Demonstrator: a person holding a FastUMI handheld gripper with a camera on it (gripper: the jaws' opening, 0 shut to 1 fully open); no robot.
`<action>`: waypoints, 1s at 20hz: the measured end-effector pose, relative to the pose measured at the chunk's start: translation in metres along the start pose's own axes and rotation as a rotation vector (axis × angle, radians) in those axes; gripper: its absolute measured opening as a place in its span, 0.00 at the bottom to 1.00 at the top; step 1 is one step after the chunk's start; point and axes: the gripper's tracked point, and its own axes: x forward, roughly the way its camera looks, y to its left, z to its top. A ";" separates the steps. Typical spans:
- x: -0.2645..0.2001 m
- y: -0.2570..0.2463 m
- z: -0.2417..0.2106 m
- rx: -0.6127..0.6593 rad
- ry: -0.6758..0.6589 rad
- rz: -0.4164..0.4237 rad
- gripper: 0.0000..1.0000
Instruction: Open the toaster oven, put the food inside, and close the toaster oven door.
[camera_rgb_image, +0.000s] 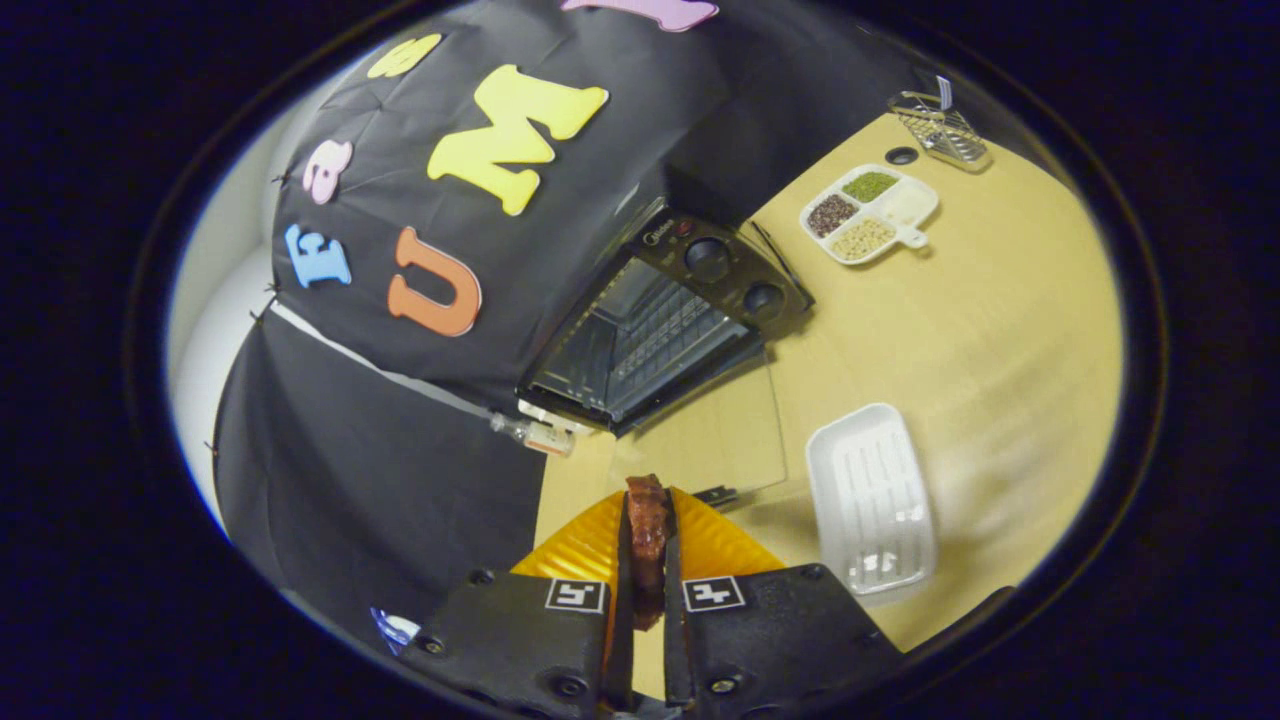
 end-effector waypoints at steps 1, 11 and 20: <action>0.015 0.008 -0.003 0.023 -0.024 0.009 0.15; 0.166 0.021 0.029 0.310 -0.315 -0.067 0.15; 0.232 0.008 0.084 0.425 -0.500 -0.138 0.15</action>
